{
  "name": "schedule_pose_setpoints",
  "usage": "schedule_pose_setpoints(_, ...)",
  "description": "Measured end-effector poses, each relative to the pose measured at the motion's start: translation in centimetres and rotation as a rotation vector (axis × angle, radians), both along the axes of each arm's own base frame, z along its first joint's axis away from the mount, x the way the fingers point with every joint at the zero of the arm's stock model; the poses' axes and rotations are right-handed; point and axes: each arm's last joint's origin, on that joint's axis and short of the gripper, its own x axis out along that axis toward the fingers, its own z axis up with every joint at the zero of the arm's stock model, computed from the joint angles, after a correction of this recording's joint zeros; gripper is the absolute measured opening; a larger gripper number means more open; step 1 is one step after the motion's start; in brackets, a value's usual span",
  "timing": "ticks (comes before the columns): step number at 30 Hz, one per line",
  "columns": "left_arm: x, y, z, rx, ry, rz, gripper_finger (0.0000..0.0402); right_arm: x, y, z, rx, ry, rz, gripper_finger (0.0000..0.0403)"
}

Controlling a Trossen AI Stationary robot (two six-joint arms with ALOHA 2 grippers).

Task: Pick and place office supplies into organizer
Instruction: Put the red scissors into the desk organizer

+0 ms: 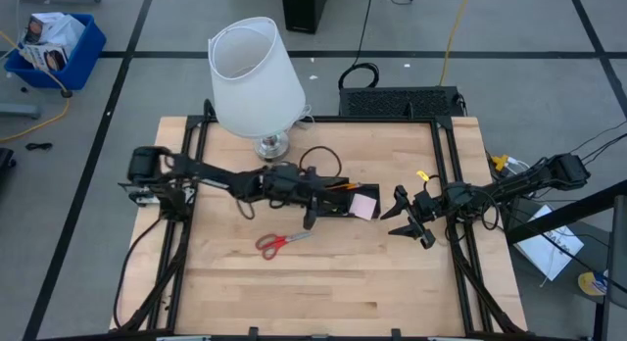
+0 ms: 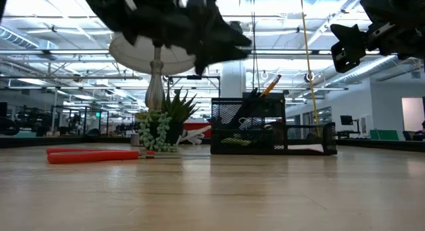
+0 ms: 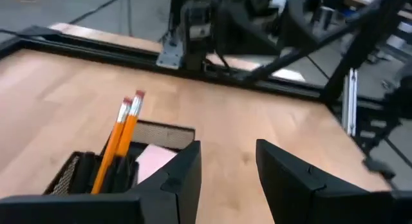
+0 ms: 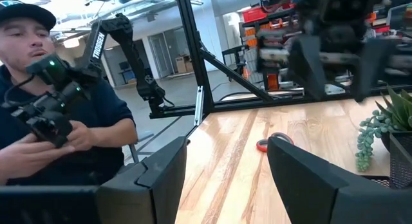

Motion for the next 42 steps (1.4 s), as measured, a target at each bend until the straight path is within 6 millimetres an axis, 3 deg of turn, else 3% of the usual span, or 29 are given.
schedule_pose_setpoints(5,-1.7,-2.8,1.7,-0.120,0.111,0.126,0.0152,0.0,0.0,0.0,0.000,0.001,0.000,0.0212)
schedule_pose_setpoints(11,-4.9,-6.5,0.3,-0.206,0.471,0.154,0.0152,0.0,0.0,0.0,0.000,0.000,0.000,0.0211)
schedule_pose_setpoints(15,-7.4,-9.2,-1.3,-0.120,0.721,0.110,0.0152,0.0,0.0,0.0,0.000,0.000,0.001,0.0212)
schedule_pose_setpoints(19,-8.9,-11.2,-2.1,0.087,0.778,0.080,0.0152,0.0,0.0,0.0,0.000,0.000,0.000,0.0212)
schedule_pose_setpoints(23,-9.8,-12.5,-2.2,0.174,0.767,0.109,0.0152,0.0,0.0,0.0,0.000,0.000,0.000,0.0211)
schedule_pose_setpoints(31,-9.2,-12.9,-2.2,0.305,0.687,0.071,0.0152,0.0,0.0,0.0,0.000,0.000,0.000,0.0212)
schedule_pose_setpoints(37,-7.0,-10.9,-3.9,0.366,0.674,0.048,0.0152,0.0,0.0,0.0,0.000,-0.001,0.000,0.0211)
schedule_pose_setpoints(42,-4.8,-9.2,-5.5,0.306,0.641,0.015,0.0152,0.0,0.0,0.0,0.000,-0.001,0.000,0.0212)
